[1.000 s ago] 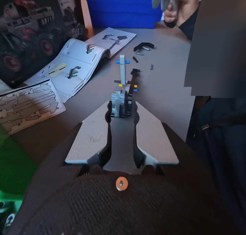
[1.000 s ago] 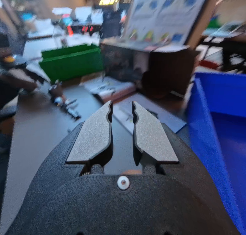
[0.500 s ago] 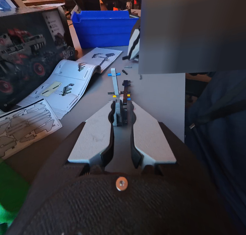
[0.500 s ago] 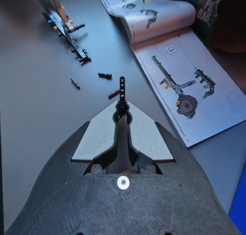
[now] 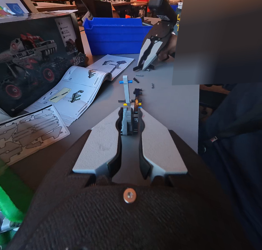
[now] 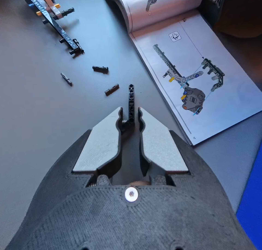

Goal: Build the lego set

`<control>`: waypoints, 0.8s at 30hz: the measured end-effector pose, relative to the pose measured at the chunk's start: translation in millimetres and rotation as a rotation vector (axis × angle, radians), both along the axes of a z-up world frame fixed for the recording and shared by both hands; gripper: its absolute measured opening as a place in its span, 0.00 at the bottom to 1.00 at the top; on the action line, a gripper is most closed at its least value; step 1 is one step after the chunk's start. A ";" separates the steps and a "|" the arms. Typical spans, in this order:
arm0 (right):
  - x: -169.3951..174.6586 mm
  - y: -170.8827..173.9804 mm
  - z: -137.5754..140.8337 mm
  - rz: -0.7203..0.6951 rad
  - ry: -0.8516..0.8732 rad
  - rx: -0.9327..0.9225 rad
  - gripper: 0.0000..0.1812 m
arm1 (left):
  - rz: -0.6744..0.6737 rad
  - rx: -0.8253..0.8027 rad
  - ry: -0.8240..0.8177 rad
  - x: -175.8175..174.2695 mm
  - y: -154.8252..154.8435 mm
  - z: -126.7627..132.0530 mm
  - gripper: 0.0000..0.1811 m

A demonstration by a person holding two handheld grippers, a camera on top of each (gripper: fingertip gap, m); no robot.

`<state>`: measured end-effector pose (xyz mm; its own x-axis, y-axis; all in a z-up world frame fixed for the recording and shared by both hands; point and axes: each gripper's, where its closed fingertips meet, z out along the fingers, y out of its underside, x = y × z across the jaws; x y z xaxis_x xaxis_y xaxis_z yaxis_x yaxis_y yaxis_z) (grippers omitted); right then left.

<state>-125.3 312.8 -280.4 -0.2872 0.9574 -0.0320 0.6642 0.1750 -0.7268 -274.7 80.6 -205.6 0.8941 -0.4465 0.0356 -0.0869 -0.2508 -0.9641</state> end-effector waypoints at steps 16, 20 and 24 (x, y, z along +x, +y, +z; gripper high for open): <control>18.0 89.0 122.9 -0.418 0.644 -0.052 0.13 | 0.111 0.165 -0.028 -17.8 -11.2 23.3 0.12; 24.1 109.1 122.6 -0.527 0.673 0.010 0.13 | 0.116 0.211 0.027 -13.5 -16.3 26.7 0.07; 25.6 116.0 119.8 -0.581 0.675 0.055 0.12 | 0.084 0.220 -0.019 -3.7 -31.1 30.5 0.08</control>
